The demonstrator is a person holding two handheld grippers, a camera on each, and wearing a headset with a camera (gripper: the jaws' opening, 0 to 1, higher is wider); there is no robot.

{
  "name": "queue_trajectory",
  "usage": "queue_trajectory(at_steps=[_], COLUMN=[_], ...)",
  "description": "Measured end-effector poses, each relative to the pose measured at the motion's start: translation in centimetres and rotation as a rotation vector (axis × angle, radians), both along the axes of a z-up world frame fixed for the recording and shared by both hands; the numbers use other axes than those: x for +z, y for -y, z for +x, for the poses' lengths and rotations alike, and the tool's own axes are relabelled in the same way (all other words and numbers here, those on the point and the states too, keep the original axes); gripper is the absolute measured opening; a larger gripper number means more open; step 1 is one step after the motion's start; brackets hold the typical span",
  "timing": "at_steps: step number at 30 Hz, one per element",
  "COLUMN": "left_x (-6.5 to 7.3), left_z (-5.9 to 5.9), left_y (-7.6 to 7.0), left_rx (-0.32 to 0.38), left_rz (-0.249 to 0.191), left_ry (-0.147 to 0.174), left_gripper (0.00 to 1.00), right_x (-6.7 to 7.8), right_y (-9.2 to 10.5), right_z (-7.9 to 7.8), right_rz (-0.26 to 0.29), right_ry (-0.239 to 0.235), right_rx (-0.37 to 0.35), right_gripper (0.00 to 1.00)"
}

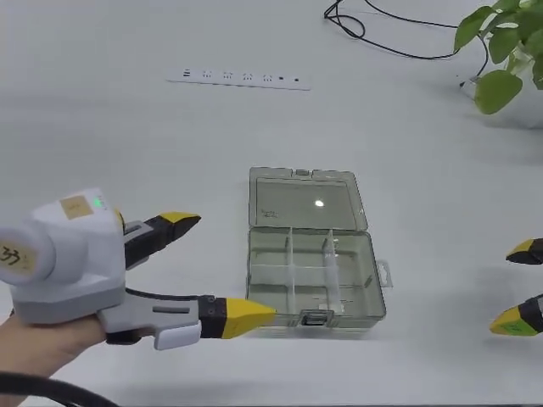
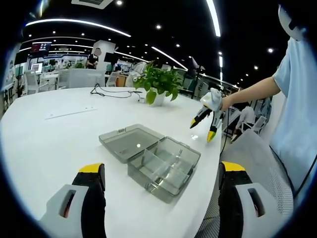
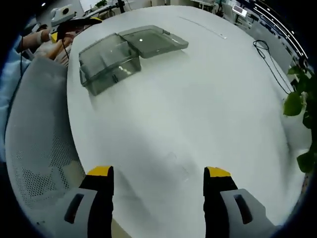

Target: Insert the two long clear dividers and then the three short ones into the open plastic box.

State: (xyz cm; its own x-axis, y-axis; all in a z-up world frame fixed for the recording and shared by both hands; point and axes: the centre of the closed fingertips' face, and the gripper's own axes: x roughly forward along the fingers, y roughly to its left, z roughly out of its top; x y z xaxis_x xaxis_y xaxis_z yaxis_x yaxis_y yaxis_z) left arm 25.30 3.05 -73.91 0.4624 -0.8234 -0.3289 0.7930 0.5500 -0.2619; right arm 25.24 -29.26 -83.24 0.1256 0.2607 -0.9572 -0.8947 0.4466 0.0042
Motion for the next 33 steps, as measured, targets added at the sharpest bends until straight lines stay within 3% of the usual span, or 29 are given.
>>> queue_trajectory(at_steps=[2,3,4,8,15,18,24,33], left_x=[0.0,-0.1,-0.1,-0.1,-0.2,-0.2,-0.4,-0.8], left_z=[0.0,-0.1,-0.1,-0.3,-0.6,-0.5,-0.6,-0.8], left_y=[0.0,0.0,0.0,0.1,-0.1,-0.2,-0.4,0.0], left_rx=[0.001,0.001,0.002,0.002,0.003,0.007,0.015,0.013], left_rz=[0.0,0.0,0.001,0.001,0.006,0.008,0.007,0.001], left_ry=[-0.001,-0.001,-0.002,-0.007,-0.011,-0.011,-0.015,-0.025], left_gripper=[0.97,0.97,0.97,0.97,0.96,0.96,0.96,0.96], right_x=[-0.2,-0.3,-0.3,-0.7,-1.1,-1.4,-1.5,-2.0], right_y=[0.1,-0.2,-0.7,-0.8,-0.6,0.3,0.5,1.1], right_z=[-0.5,-0.7,-0.9,-1.2,-0.3,-0.1,0.1,-0.2], right_rz=[-0.033,-0.023,-0.015,-0.06,-0.112,-0.166,-0.172,-0.211], right_ry=[-0.014,-0.017,-0.009,-0.006,-0.004,-0.013,-0.008,0.012], right_rx=[0.106,0.145,0.231,0.369,0.446,0.505,0.507,0.546], right_gripper=[0.73,0.72,0.71,0.59,0.5,0.46,0.39,0.35])
